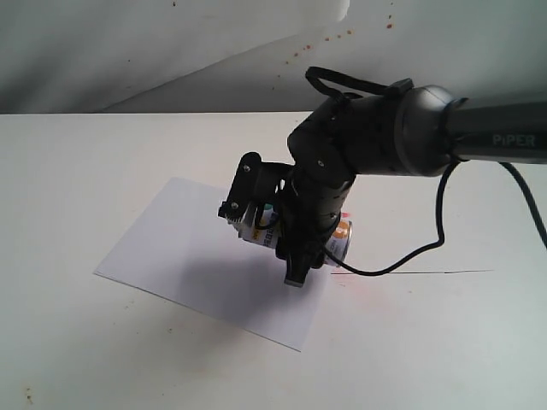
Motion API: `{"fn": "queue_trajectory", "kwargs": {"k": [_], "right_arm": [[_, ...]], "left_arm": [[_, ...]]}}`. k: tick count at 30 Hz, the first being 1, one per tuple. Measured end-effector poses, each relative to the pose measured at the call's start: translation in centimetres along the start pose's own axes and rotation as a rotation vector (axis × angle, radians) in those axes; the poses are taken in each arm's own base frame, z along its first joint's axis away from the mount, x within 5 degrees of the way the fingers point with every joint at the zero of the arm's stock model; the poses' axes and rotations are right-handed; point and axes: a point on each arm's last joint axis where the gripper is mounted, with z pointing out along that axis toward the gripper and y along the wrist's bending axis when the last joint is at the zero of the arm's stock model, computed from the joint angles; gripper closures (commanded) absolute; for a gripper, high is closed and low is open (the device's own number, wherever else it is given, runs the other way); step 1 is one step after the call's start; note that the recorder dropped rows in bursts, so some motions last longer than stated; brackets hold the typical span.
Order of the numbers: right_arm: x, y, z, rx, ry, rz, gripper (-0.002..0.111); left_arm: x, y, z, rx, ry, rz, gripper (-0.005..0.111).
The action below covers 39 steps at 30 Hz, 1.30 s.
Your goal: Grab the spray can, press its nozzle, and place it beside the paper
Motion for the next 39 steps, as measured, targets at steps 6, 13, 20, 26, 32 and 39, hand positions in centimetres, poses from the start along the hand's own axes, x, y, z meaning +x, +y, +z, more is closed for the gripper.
{"fn": "queue_trajectory", "kwargs": {"k": [6, 13, 20, 26, 32, 39], "right_arm": [[0.0, 0.0, 0.0, 0.002, 0.001, -0.002, 0.108], [0.0, 0.0, 0.0, 0.002, 0.001, -0.002, 0.108], [0.0, 0.0, 0.0, 0.002, 0.001, -0.002, 0.108], [0.0, 0.0, 0.0, 0.003, 0.001, -0.004, 0.108], [0.0, 0.0, 0.0, 0.004, 0.002, -0.005, 0.108], [0.0, 0.0, 0.0, 0.005, 0.002, -0.006, 0.108]], "left_arm": [[-0.6, -1.6, 8.4, -0.127, 0.435, -0.015, 0.107], [1.8, -1.1, 18.2, -0.221, 0.818, -0.081, 0.107], [3.6, -0.6, 24.0, -0.142, 0.956, -0.001, 0.107], [5.8, -0.7, 26.2, -0.055, 1.090, -0.113, 0.107], [9.3, -0.2, 27.6, 0.088, 1.284, -0.238, 0.107], [13.3, 2.0, 28.7, 0.111, 1.385, -0.298, 0.107]]}}
